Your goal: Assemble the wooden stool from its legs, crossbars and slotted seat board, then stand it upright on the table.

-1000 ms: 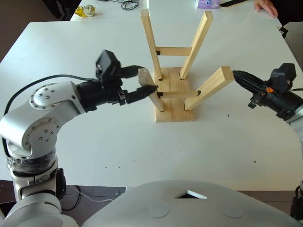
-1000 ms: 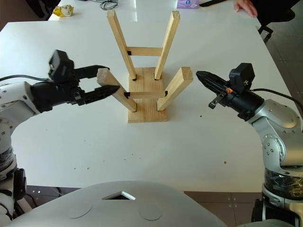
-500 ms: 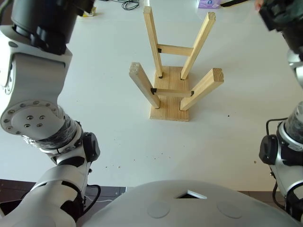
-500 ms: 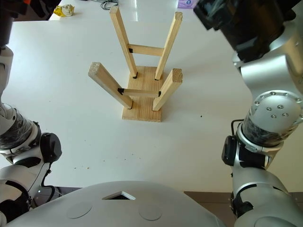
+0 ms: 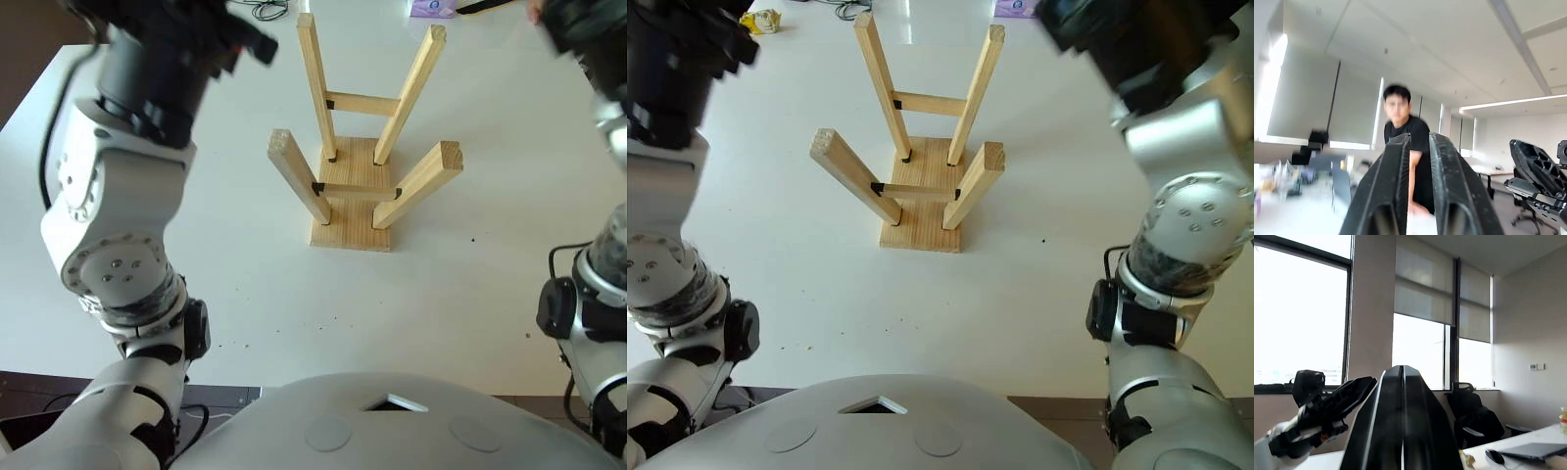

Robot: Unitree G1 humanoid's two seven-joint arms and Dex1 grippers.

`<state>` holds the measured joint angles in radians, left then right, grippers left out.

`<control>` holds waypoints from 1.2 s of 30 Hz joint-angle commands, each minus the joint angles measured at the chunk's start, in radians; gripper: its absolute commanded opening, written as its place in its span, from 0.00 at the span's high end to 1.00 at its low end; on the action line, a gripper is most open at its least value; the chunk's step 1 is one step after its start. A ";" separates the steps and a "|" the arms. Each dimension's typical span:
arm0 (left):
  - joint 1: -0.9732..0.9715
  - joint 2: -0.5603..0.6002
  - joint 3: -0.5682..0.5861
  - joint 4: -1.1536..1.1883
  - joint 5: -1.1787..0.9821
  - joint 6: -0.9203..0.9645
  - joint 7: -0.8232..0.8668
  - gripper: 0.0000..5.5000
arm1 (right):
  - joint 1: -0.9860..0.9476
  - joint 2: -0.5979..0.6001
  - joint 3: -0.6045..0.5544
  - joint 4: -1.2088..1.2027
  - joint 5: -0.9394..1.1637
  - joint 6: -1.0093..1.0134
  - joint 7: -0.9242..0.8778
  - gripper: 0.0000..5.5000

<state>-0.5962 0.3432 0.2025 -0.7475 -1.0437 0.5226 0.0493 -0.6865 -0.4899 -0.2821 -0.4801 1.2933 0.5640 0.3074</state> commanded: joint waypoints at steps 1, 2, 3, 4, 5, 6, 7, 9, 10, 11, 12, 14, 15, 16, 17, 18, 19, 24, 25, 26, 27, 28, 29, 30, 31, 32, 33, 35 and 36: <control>-0.117 -0.005 0.021 0.002 -0.022 -0.060 0.004 0.99 | 0.024 -0.016 -0.011 0.016 0.033 0.019 0.007 1.00; -0.083 -0.007 0.006 0.000 -0.031 -0.048 0.008 0.99 | 0.081 -0.031 0.022 0.004 -0.008 0.035 0.051 1.00; -0.021 -0.018 -0.019 0.004 -0.031 -0.031 0.014 0.99 | 0.148 -0.047 0.074 -0.003 -0.070 0.045 0.099 1.00; 0.080 -0.044 -0.057 0.031 -0.025 -0.017 0.007 0.99 | 0.227 -0.066 0.146 -0.006 -0.155 0.040 0.151 1.00; 0.176 -0.057 -0.104 0.063 0.004 -0.003 -0.005 0.99 | 0.297 -0.081 0.208 -0.008 -0.227 0.030 0.201 1.00; 0.291 -0.064 -0.169 0.107 0.052 -0.006 -0.048 0.99 | 0.360 -0.112 0.299 -0.001 -0.342 -0.001 0.254 1.00; 0.381 -0.070 -0.219 0.162 0.096 -0.007 -0.076 0.99 | 0.407 -0.133 0.373 0.003 -0.435 -0.028 0.290 1.00; 0.508 -0.066 -0.297 0.279 0.194 -0.016 -0.110 0.99 | 0.452 -0.144 0.466 0.026 -0.579 -0.077 0.319 1.00; 0.537 -0.067 -0.309 0.290 0.218 -0.023 -0.117 0.99 | 0.452 -0.128 0.450 0.027 -0.573 -0.080 0.315 1.00; 0.553 -0.074 -0.305 0.267 0.216 -0.033 -0.124 0.99 | 0.440 -0.115 0.427 0.028 -0.552 -0.080 0.313 1.00; 0.549 -0.085 -0.293 0.237 0.198 -0.043 -0.123 0.99 | 0.425 -0.104 0.395 0.026 -0.522 -0.079 0.310 1.00; 0.516 -0.090 -0.269 0.195 0.182 -0.062 -0.127 0.99 | 0.391 -0.090 0.353 0.025 -0.481 -0.078 0.307 1.00; 0.490 -0.091 -0.251 0.181 0.175 -0.073 -0.125 0.99 | 0.374 -0.083 0.336 0.022 -0.461 -0.075 0.307 1.00; 0.463 -0.093 -0.231 0.168 0.172 -0.086 -0.124 0.99 | 0.356 -0.074 0.318 0.019 -0.437 -0.068 0.303 1.00; 0.439 -0.094 -0.213 0.156 0.167 -0.099 -0.124 0.99 | 0.341 -0.065 0.298 0.014 -0.409 -0.062 0.295 1.00; 0.404 -0.100 -0.189 0.137 0.151 -0.111 -0.111 0.99 | 0.321 -0.052 0.268 0.008 -0.359 -0.054 0.281 1.00; 0.369 -0.107 -0.167 0.119 0.133 -0.122 -0.098 0.99 | 0.303 -0.040 0.236 0.002 -0.309 -0.046 0.264 1.00; 0.211 -0.132 -0.048 0.018 -0.041 -0.176 -0.007 0.99 | 0.161 -0.008 0.072 0.054 -0.072 -0.019 0.145 1.00; 0.189 -0.132 -0.031 0.010 -0.082 -0.183 0.005 0.99 | 0.150 -0.016 0.051 0.073 -0.067 -0.019 0.131 1.00; 0.173 -0.122 -0.006 -0.001 -0.130 -0.190 0.024 0.99 | 0.137 -0.031 0.045 0.118 -0.102 -0.020 0.136 1.00; 0.161 -0.110 0.015 -0.002 -0.182 -0.192 0.036 0.99 | 0.141 -0.054 0.044 0.149 -0.155 -0.025 0.144 1.00; 0.174 -0.082 0.046 -0.013 -0.247 -0.189 0.045 0.99 | 0.146 -0.080 0.069 0.199 -0.237 -0.044 0.177 1.00; 0.209 -0.041 0.077 -0.014 -0.316 -0.170 0.029 0.99 | 0.163 -0.106 0.093 0.253 -0.324 -0.068 0.200 1.00; 0.264 0.008 0.107 -0.020 -0.371 -0.140 0.010 0.99 | 0.174 -0.129 0.135 0.325 -0.430 -0.107 0.224 1.00; 0.345 0.071 0.136 -0.022 -0.415 -0.091 -0.038 0.99 | 0.187 -0.156 0.193 0.412 -0.566 -0.170 0.242 1.00; 0.437 0.134 0.160 -0.015 -0.431 -0.036 -0.109 0.99 | 0.206 -0.175 0.235 0.480 -0.667 -0.223 0.258 1.00; 0.555 0.198 0.181 0.003 -0.412 0.028 -0.194 0.99 | 0.229 -0.184 0.261 0.537 -0.736 -0.269 0.280 1.00; 0.822 0.322 0.195 0.047 -0.288 0.123 -0.413 0.99 | 0.268 -0.189 0.299 0.623 -0.816 -0.332 0.331 1.00; 0.957 0.389 0.177 0.073 -0.194 0.135 -0.545 0.99 | 0.290 -0.188 0.317 0.647 -0.841 -0.354 0.359 1.00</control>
<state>-0.0550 0.5083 0.3683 -0.7433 -1.4266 0.4990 -0.1364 -0.4756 -0.6447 -0.0601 0.0169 0.6296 0.3369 0.5681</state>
